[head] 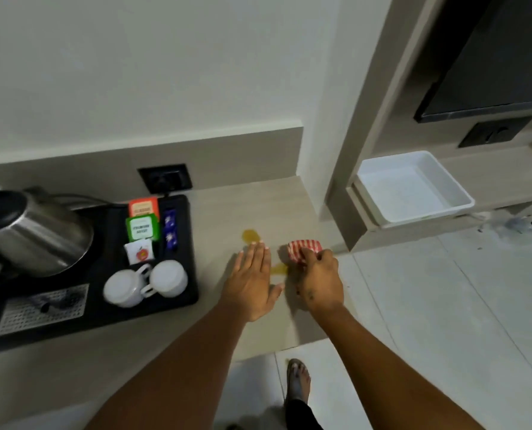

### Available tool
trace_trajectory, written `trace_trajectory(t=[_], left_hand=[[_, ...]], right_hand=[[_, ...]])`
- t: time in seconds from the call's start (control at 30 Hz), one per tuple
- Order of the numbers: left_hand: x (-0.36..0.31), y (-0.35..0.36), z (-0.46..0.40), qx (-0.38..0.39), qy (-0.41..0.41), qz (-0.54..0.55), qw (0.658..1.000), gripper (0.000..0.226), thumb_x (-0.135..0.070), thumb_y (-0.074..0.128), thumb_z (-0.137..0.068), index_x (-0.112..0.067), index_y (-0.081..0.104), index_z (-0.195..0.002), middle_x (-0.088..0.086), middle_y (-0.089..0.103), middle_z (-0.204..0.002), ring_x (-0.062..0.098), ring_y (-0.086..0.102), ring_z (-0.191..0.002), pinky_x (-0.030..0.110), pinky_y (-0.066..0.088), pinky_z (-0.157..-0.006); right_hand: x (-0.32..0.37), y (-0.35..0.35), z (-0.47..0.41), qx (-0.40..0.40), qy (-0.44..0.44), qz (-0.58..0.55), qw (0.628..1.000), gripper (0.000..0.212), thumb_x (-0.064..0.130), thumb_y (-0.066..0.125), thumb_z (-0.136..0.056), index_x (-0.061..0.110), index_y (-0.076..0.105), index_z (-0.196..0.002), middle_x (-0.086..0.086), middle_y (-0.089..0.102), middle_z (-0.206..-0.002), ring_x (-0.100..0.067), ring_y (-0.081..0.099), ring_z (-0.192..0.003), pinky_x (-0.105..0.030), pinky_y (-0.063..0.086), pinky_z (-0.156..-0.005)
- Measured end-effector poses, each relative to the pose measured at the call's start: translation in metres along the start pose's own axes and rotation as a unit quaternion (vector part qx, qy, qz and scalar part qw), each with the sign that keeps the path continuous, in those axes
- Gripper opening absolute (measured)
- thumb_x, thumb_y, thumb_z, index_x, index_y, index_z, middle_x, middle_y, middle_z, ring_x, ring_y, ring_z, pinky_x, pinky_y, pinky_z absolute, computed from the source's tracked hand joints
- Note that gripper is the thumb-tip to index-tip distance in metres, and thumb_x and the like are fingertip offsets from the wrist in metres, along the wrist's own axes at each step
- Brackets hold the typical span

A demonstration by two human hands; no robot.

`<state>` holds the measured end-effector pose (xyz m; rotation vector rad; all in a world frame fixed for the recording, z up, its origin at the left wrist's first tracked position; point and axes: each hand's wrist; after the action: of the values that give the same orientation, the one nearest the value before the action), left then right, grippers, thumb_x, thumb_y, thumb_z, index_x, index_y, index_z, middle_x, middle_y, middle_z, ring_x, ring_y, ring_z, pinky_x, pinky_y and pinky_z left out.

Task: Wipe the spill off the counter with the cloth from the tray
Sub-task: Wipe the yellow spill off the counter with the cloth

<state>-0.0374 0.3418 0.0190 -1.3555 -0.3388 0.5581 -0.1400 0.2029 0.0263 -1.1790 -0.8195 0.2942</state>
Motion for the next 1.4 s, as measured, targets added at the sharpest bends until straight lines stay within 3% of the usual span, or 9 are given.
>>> trace_trajectory(t=[0.2,0.3,0.4,0.53,0.63,0.8,1.1,1.27,1.4], left_hand=[[0.053,0.049,0.081,0.036,-0.029,-0.007,0.999,0.087,-0.06,0.028,-0.106,-0.003,-0.001,-0.164,0.019,-0.002,-0.174,0.033,-0.004,-0.161,0.048,0.0,-0.13],[0.059,0.06,0.091,0.043,-0.032,-0.003,0.999,0.087,-0.062,0.025,-0.107,-0.002,-0.003,-0.163,0.019,-0.006,-0.174,0.033,-0.008,-0.161,0.045,-0.003,-0.13],[0.059,0.066,0.092,0.041,-0.035,0.006,0.999,0.087,-0.063,0.02,-0.106,-0.002,-0.007,-0.163,0.019,-0.01,-0.173,0.032,-0.013,-0.16,0.043,-0.008,-0.129],[0.062,0.076,0.092,0.013,-0.032,0.015,0.999,0.089,-0.066,0.013,-0.103,-0.001,-0.003,-0.163,0.019,-0.007,-0.173,0.033,-0.01,-0.161,0.046,-0.002,-0.131],[0.064,0.081,0.091,-0.013,-0.027,0.032,0.999,0.091,-0.067,0.014,-0.102,0.0,0.004,-0.163,0.02,0.001,-0.173,0.034,-0.003,-0.161,0.049,0.006,-0.131],[0.068,0.089,0.089,-0.038,-0.008,0.038,0.999,0.091,-0.066,0.024,-0.103,0.003,0.012,-0.162,0.022,0.009,-0.172,0.036,0.005,-0.161,0.053,0.017,-0.129],[0.07,0.089,0.088,-0.054,-0.003,0.043,0.998,0.094,-0.068,0.033,-0.101,0.002,0.019,-0.162,0.021,0.014,-0.172,0.035,0.008,-0.161,0.048,0.01,-0.127],[0.07,0.089,0.087,-0.059,0.0,0.074,0.996,0.093,-0.063,0.043,-0.098,-0.001,0.018,-0.163,0.02,0.014,-0.172,0.033,0.005,-0.161,0.047,0.01,-0.129],[0.07,0.087,0.088,-0.05,-0.01,0.08,0.995,0.094,-0.063,0.046,-0.097,-0.002,0.017,-0.163,0.019,0.014,-0.173,0.033,0.004,-0.161,0.047,0.012,-0.128]], right_hand=[[-0.007,0.039,0.044,0.012,0.058,-0.016,0.998,0.065,0.02,0.068,-0.089,0.02,0.035,-0.145,-0.015,0.043,-0.134,-0.032,0.046,-0.117,-0.045,0.049,-0.098],[-0.015,0.048,0.052,-0.03,0.011,0.045,0.998,0.051,0.034,0.049,-0.099,0.018,0.041,-0.147,-0.019,0.044,-0.143,-0.035,0.043,-0.123,-0.046,0.04,-0.105],[-0.021,0.056,0.055,-0.009,-0.05,0.049,0.997,0.06,0.037,0.037,-0.101,0.016,0.029,-0.157,-0.016,0.022,-0.165,-0.037,0.015,-0.151,-0.048,0.018,-0.123],[-0.025,0.058,0.035,0.013,-0.054,0.031,0.998,0.063,0.038,0.031,-0.104,0.022,0.011,-0.161,-0.008,0.002,-0.169,-0.026,-0.008,-0.155,-0.045,0.0,-0.126],[-0.02,0.051,-0.021,0.009,-0.05,0.051,0.997,0.067,0.05,0.016,-0.103,0.017,0.008,-0.161,-0.013,0.001,-0.169,-0.029,-0.008,-0.154,-0.047,0.0,-0.125],[0.02,0.052,-0.096,0.033,-0.101,0.078,0.991,0.078,0.06,0.016,-0.1,0.01,0.013,-0.16,-0.017,0.009,-0.168,-0.033,-0.002,-0.154,-0.048,-0.002,-0.124],[-0.001,0.041,-0.112,0.081,-0.157,0.107,0.978,0.089,0.075,0.006,-0.095,0.014,-0.002,-0.16,-0.009,-0.005,-0.168,-0.023,-0.013,-0.153,-0.041,-0.008,-0.123],[0.058,0.049,-0.183,0.094,-0.213,0.111,0.966,0.066,0.045,0.011,-0.104,0.011,0.003,-0.16,-0.015,0.0,-0.168,-0.031,-0.008,-0.154,-0.05,-0.001,-0.125],[0.058,0.055,-0.165,0.119,-0.299,0.117,0.94,0.065,0.041,0.013,-0.103,0.01,0.01,-0.16,-0.012,0.006,-0.168,-0.028,-0.004,-0.155,-0.045,-0.001,-0.125]])
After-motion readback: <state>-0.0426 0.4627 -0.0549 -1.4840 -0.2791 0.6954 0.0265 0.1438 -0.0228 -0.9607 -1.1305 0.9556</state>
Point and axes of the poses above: each hand's wrist, its own z-axis away from the middle knuckle, its own y-axis out of the palm, x = y × z
